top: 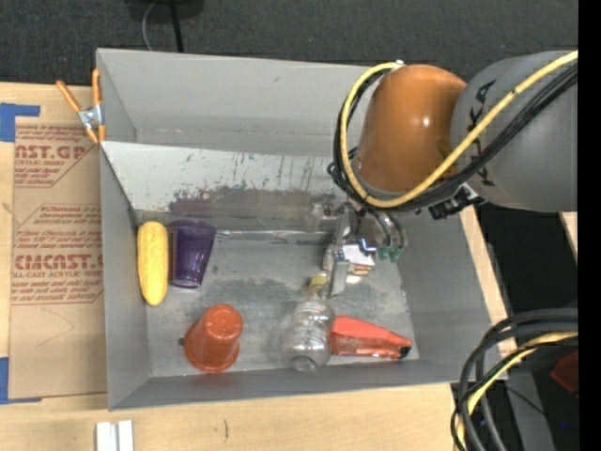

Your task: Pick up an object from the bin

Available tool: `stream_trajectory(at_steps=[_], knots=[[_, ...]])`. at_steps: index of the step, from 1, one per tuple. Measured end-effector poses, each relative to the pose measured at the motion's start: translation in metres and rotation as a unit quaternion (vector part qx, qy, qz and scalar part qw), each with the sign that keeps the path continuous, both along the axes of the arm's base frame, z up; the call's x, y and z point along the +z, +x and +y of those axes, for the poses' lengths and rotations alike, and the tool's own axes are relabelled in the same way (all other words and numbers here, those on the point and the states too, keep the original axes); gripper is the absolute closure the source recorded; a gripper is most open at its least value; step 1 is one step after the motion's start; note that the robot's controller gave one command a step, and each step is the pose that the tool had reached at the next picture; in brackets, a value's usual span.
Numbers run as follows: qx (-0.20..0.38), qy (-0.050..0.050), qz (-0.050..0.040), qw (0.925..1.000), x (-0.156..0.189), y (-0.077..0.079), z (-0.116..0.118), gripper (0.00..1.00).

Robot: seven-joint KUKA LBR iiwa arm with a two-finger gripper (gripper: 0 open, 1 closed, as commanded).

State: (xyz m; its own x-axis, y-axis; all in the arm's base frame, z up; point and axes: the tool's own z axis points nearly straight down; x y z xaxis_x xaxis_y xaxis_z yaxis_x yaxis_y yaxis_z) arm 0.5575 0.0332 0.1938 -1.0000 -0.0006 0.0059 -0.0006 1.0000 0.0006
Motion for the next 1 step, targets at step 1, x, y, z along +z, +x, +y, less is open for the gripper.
stream_trajectory(at_steps=[1], knots=[[0.000,0.000,-0.0037,1.0000,0.0048,0.0014,-0.0001,0.00]])
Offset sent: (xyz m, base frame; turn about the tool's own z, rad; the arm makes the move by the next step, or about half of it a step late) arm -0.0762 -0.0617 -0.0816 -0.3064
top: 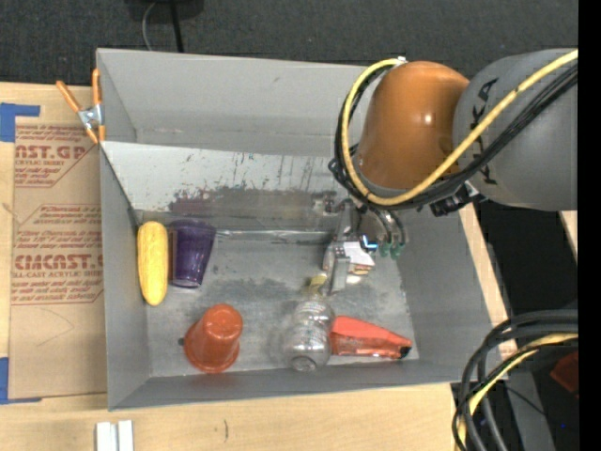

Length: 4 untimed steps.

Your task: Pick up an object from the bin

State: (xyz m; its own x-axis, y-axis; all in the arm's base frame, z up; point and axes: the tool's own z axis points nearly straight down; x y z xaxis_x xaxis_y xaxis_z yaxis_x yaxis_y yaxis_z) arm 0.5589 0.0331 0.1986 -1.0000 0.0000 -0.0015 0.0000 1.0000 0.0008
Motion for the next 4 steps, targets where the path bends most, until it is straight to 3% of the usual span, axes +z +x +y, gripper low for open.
stream_trajectory(at_steps=[1,2,3,4], knots=[[0.028,0.000,-0.0043,0.9996,-0.011,-0.010,-0.007,0.00],[0.085,0.000,0.0000,0.9964,-0.053,-0.023,-0.030,0.00],[0.016,0.001,-0.0026,0.9999,-0.088,-0.022,-0.034,0.00],[0.104,0.000,-0.0006,0.9946,-0.112,-0.030,-0.038,0.00]])
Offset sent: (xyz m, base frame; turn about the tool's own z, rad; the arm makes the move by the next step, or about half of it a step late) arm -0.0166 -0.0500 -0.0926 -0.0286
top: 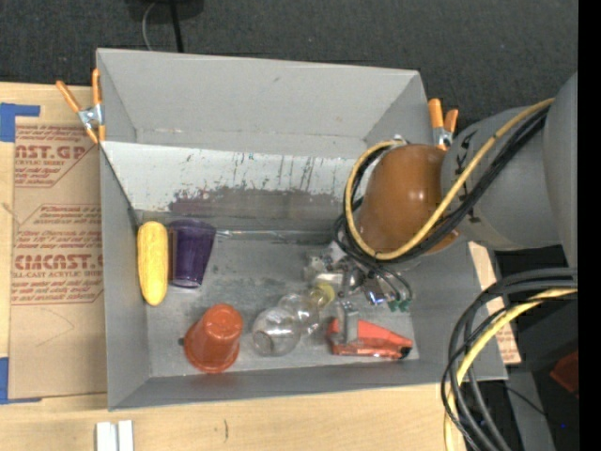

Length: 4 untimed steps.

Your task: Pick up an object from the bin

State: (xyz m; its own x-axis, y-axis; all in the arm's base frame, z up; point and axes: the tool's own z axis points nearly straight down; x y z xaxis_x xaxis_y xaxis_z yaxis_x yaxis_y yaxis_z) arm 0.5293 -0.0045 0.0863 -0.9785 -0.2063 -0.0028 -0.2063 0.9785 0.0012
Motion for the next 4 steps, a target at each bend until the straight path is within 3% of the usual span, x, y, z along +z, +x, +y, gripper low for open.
stream_trajectory(at_steps=[1,2,3,4], knots=[[-0.016,0.001,-0.0015,0.9999,-0.014,-0.036,-0.006,1.00],[-0.016,0.001,-0.0017,0.9999,-0.014,-0.036,-0.006,1.00],[-0.004,0.001,0.0025,1.0000,0.028,-0.042,-0.003,1.00],[0.001,0.001,-0.0028,1.0000,0.167,-0.034,-0.001,1.00]])
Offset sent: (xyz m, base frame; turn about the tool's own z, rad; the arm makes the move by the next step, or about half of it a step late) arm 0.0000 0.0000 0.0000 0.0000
